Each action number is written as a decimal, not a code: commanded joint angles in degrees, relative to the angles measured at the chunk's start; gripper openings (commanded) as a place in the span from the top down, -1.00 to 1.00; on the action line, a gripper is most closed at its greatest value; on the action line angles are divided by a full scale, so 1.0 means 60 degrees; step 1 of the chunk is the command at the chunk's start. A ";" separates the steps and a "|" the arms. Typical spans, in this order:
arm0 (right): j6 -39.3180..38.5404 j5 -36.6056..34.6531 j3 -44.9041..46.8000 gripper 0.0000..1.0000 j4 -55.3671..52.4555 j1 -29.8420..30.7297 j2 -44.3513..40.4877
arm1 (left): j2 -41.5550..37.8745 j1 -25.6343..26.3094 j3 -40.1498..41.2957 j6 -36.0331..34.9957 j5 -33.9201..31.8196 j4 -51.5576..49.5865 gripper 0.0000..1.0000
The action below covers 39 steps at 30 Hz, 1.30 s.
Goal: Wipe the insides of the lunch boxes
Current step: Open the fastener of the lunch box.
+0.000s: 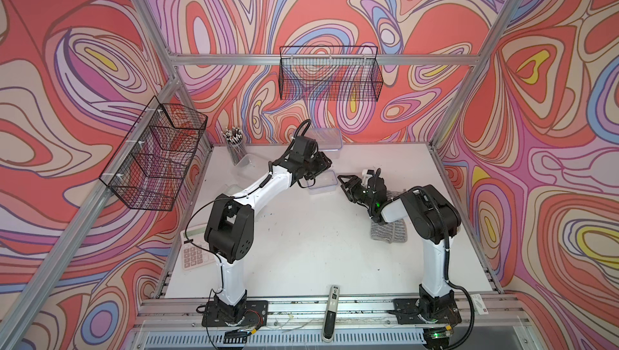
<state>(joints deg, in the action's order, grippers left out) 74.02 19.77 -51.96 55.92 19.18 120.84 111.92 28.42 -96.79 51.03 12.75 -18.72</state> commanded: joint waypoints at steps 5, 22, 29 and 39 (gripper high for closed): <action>0.0510 -0.0080 -0.0576 -0.26 0.0728 -0.0174 0.0726 | 0.1894 0.0009 -0.1655 -0.2539 -0.0707 -0.3526 0.15; 0.1318 0.0064 -0.1434 -0.25 0.1091 -0.0186 0.1629 | 0.2413 0.0192 -0.1292 -0.3083 -0.1671 -0.3795 0.18; 0.1564 0.0030 -0.1660 -0.25 0.1356 -0.0157 0.1897 | 0.2569 0.0184 -0.1068 -0.3081 -0.1673 -0.3809 0.19; 0.2149 0.0019 -0.1979 -0.24 0.1561 -0.0004 0.2291 | 0.2631 0.0184 -0.0488 -0.2909 -0.1489 -0.3541 0.22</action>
<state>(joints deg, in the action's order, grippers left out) 84.58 20.18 -62.83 63.79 18.59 133.49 124.40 29.58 -103.37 33.23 3.97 -35.88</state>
